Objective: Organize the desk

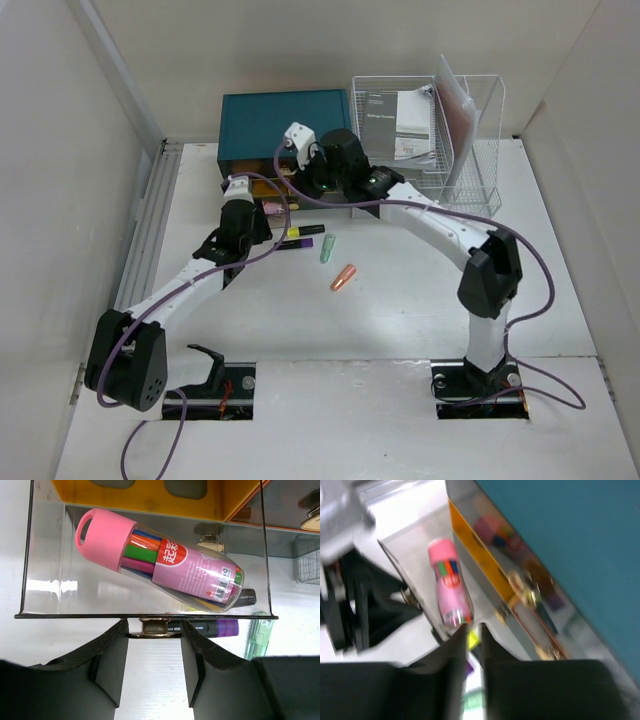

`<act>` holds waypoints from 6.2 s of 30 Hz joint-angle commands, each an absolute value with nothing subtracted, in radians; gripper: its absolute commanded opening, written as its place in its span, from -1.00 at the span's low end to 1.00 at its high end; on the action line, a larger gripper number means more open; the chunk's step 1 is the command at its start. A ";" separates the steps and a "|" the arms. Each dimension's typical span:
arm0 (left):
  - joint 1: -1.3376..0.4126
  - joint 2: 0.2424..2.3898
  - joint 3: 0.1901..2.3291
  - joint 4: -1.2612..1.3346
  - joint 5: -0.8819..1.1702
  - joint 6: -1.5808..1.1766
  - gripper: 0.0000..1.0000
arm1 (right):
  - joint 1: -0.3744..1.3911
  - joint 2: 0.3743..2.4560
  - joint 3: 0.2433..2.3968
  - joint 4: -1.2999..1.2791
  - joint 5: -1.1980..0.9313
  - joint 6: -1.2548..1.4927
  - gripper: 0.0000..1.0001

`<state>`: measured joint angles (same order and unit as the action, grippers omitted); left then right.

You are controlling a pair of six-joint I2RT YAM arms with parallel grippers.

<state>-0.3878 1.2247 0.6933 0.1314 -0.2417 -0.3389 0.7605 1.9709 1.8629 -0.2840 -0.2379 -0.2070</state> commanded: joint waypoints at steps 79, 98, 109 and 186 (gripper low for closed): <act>-0.640 1.830 1.195 0.364 -0.449 -0.512 0.21 | 0.506 1.154 1.126 -0.153 -0.238 -0.098 -0.27; -0.649 1.991 1.489 0.195 -0.541 -0.522 0.24 | 0.506 1.105 1.126 -0.153 -0.229 -0.071 -0.27; -0.649 2.010 1.489 0.176 -0.624 -0.522 -0.47 | 0.506 1.104 1.117 -0.153 -0.229 -0.071 -0.27; -0.729 1.669 0.893 0.334 -0.540 -0.572 -0.95 | 0.698 1.485 1.083 -0.538 -0.545 -1.516 0.09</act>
<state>-0.7242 1.6787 0.9096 0.4404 -0.5350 -0.5442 0.6834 1.5803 1.0897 -0.5179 -0.4717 -1.4868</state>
